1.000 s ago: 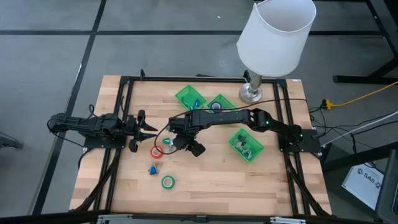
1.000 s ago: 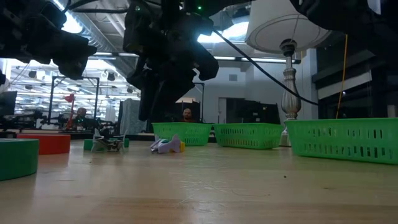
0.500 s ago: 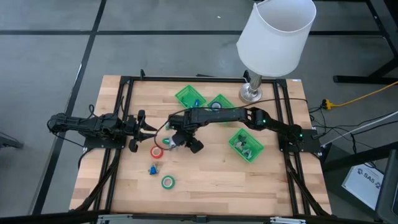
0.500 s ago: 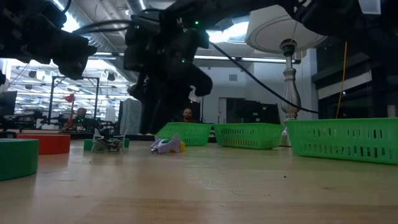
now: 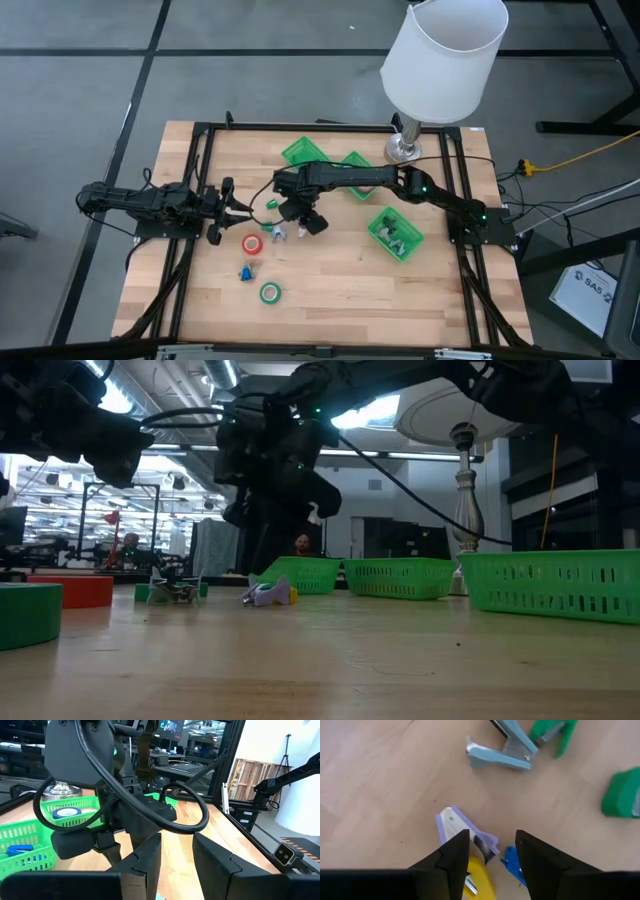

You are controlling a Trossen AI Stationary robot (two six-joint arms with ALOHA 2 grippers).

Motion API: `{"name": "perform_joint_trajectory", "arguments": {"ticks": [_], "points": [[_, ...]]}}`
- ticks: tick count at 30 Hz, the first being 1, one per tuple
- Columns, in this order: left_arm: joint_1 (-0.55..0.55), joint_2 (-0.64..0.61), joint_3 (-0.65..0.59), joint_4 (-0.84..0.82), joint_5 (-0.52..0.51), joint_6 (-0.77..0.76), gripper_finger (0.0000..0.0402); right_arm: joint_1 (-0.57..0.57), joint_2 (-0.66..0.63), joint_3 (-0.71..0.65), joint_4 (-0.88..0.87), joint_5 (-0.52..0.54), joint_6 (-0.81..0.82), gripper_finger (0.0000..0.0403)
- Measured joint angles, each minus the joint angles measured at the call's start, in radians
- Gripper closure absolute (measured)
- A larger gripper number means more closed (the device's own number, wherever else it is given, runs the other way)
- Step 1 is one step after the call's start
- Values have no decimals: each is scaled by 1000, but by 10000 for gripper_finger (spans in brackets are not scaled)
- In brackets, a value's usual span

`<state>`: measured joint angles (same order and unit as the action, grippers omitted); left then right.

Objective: Pick and place Stapler, Stapler remover, tape
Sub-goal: Put the purple staple remover into the bottom basket

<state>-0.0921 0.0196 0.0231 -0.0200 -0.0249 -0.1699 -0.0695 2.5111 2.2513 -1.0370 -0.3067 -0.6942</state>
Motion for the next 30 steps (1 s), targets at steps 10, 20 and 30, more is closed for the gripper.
{"name": "perform_joint_trajectory", "arguments": {"ticks": [10,20,30], "points": [[0,0,0,0,-1,0,295,0,19,0,12,-1,-28,244],[0,0,0,0,-3,0,295,0,26,0,15,-1,-24,332],[0,0,0,0,-4,0,295,2,25,0,-15,-62,92,390]]}}
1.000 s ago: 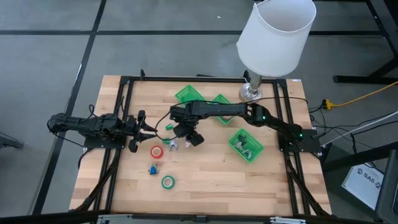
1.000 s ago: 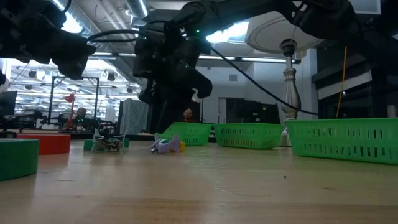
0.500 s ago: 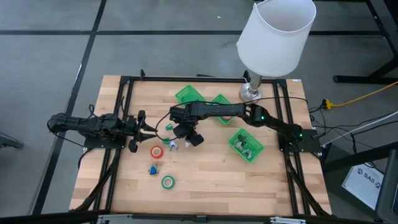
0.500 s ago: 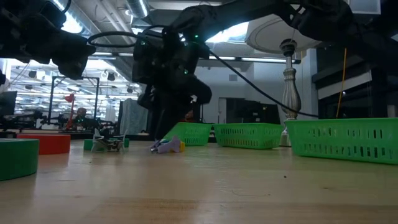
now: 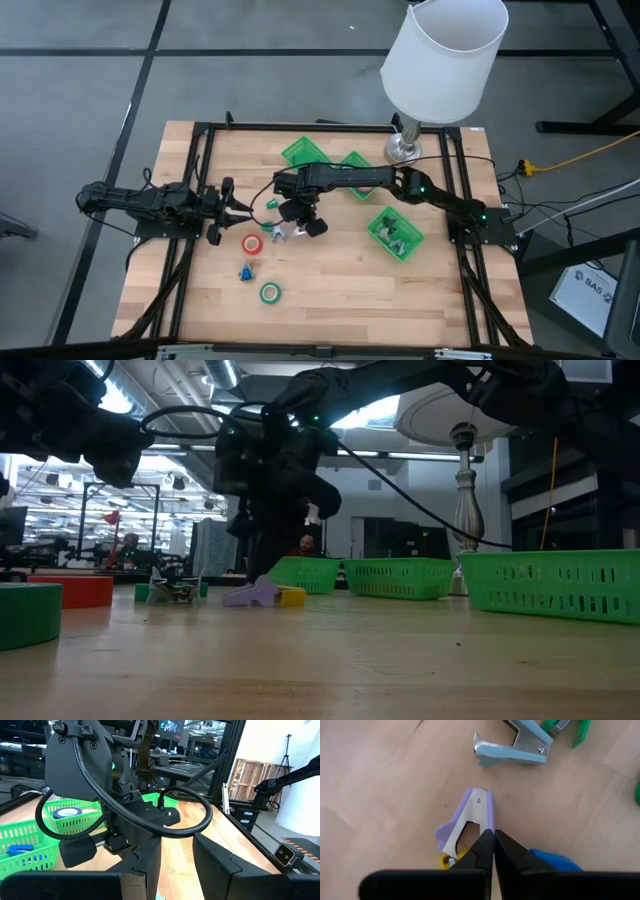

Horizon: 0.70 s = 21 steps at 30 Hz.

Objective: Pick and place Stapler, Stapler remover, tape
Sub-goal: Put the purple staple remover into the bottom basket

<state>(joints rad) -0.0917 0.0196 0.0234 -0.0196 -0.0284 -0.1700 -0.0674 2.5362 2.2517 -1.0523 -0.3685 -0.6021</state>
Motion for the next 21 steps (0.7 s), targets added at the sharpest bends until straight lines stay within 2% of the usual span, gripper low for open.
{"name": "perform_joint_trajectory", "arguments": {"ticks": [11,21], "points": [[0,0,0,0,15,0,295,25,-4,-1,12,-145,305,399],[1,0,0,0,16,0,295,73,-128,-2,66,-163,313,401]]}}
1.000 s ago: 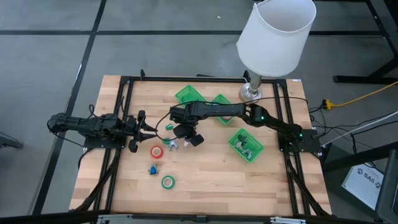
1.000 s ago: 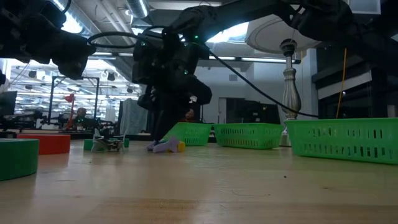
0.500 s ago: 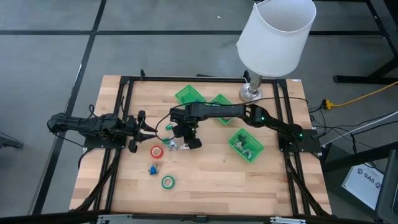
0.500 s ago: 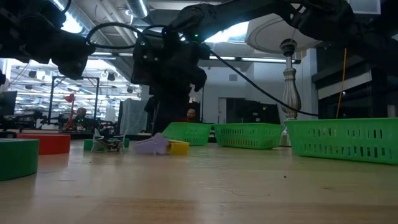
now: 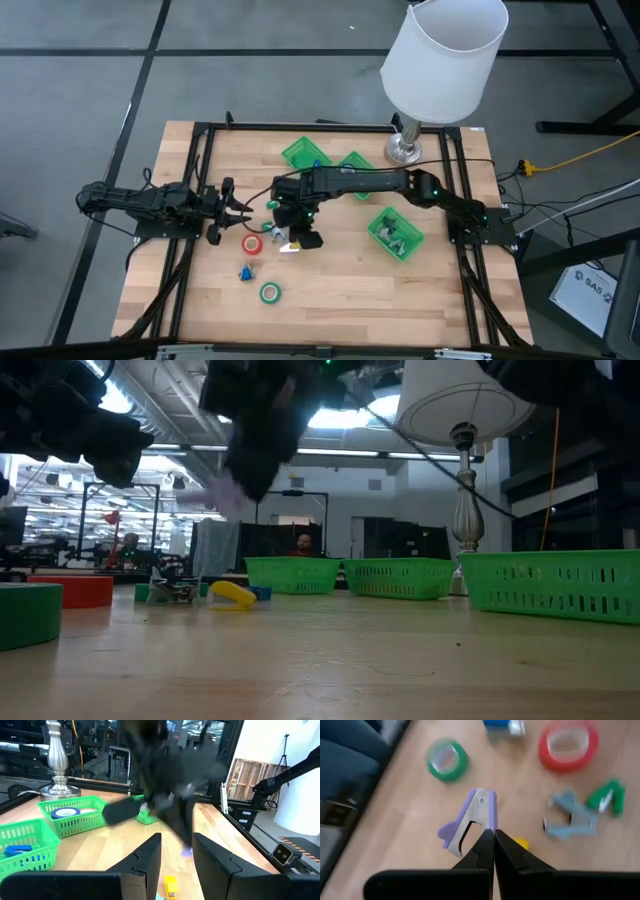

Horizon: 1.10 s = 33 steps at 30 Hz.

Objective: Pick and place Stapler, Stapler remover, tape
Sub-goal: Put the purple staple remover into the bottom basket

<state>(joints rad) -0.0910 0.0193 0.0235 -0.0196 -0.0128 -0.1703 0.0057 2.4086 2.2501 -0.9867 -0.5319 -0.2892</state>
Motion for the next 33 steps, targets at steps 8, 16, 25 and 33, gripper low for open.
{"name": "perform_joint_trajectory", "arguments": {"ticks": [8,16,25,33], "points": [[0,0,0,0,4,0,295,-1,-142,1,-22,-15,-3,402],[0,0,0,0,5,0,295,-1,-261,2,-123,37,-8,402],[0,0,0,0,5,0,295,0,-292,2,-327,145,-6,402],[0,0,0,0,6,0,295,0,-292,2,-482,148,-9,402]]}}
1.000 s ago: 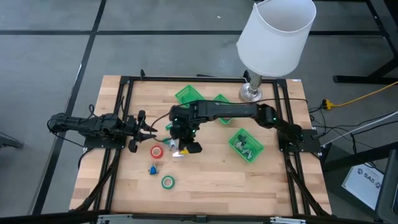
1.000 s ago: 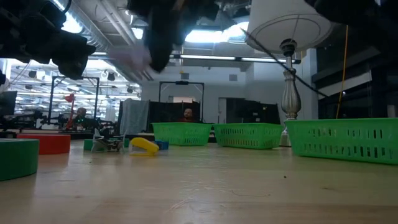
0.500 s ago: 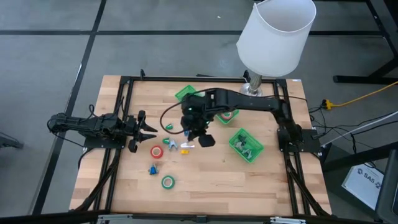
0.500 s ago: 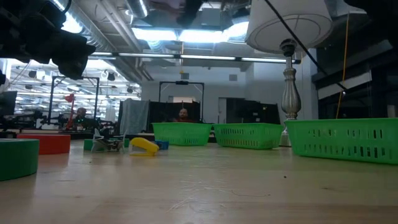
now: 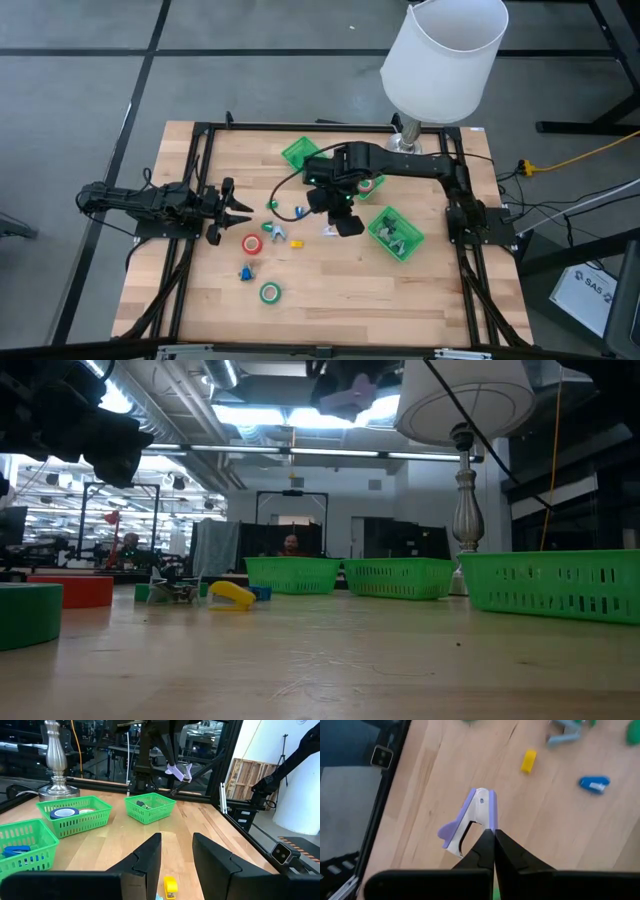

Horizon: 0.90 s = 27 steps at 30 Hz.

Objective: Pick and place Stapler, Stapler remover, tape
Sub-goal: Put the purple staple remover into the bottom basket

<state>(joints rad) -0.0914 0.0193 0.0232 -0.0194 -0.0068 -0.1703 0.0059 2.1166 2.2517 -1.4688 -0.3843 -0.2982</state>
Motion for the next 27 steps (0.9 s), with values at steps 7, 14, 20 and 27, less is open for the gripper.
{"name": "perform_joint_trajectory", "arguments": {"ticks": [7,14,20,27], "points": [[0,0,0,0,0,0,295,0,0,0,-40,0,4,403],[0,0,0,0,0,0,295,2,-4,0,-101,44,52,403],[0,0,0,0,0,0,295,42,-49,-1,-103,90,140,403],[0,0,0,0,1,0,295,118,-115,-1,-103,223,271,403]]}}
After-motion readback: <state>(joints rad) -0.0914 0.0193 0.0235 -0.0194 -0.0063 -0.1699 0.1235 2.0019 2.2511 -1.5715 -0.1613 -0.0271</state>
